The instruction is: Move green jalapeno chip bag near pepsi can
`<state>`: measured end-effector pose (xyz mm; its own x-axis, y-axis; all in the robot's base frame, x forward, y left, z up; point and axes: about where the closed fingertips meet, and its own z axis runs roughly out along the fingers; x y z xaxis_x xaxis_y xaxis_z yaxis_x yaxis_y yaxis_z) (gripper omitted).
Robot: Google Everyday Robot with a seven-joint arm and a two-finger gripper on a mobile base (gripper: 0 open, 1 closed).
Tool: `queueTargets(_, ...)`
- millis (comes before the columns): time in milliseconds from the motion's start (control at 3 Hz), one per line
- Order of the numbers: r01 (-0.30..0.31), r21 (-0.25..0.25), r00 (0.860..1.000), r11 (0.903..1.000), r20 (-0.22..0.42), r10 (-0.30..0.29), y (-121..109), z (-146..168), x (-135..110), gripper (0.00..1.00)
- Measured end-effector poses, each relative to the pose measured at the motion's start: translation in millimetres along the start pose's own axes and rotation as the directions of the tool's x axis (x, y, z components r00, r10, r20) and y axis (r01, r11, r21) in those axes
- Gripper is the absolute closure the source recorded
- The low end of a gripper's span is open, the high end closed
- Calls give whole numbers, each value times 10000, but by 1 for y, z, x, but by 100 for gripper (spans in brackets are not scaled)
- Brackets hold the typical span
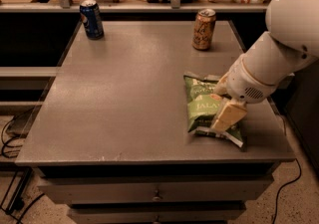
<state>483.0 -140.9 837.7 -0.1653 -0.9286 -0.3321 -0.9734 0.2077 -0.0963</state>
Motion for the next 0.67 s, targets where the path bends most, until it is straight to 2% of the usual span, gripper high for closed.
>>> queueTargets(333, 73, 121, 9999, 9999, 79, -74, -1, -14, -5, 64)
queueTargets(667, 447, 642, 9982, 9969, 363, -471, -5, -49, -27, 88)
